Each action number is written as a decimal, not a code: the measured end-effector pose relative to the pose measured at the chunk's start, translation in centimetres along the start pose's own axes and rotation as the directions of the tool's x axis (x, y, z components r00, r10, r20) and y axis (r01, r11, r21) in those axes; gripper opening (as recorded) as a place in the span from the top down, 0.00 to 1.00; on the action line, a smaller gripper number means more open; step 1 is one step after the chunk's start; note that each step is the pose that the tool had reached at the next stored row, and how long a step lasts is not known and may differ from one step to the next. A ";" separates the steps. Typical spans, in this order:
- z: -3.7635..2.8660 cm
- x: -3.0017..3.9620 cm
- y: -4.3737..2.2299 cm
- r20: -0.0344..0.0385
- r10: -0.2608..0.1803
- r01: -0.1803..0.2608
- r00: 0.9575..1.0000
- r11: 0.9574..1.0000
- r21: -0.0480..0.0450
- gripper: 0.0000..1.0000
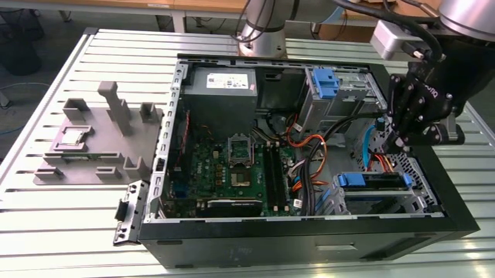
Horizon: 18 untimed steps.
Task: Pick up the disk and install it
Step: 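Insert the second disk wire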
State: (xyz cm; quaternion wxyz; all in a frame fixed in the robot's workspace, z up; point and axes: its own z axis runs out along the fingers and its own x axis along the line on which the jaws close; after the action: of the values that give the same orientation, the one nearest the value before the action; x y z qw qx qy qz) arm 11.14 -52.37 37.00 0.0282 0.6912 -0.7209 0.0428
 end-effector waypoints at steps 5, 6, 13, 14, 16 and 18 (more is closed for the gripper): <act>-0.10 -0.82 0.04 0.000 0.000 0.000 1.000 1.000 0.000 0.90; -0.12 -0.98 0.04 0.000 0.000 0.000 1.000 1.000 0.000 0.90; -0.47 -2.16 0.09 0.000 0.000 0.000 1.000 1.000 0.000 0.90; -0.59 -2.30 0.10 0.000 0.000 0.000 1.000 1.000 0.000 0.90; -0.78 -2.57 0.11 0.000 0.000 0.000 1.000 1.000 0.000 0.90; -0.88 -2.81 0.12 0.000 0.000 0.000 1.000 1.000 0.000 0.90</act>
State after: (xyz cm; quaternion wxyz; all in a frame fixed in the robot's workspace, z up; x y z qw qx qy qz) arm 11.12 -49.49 37.59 0.0283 0.6912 -0.7209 0.0429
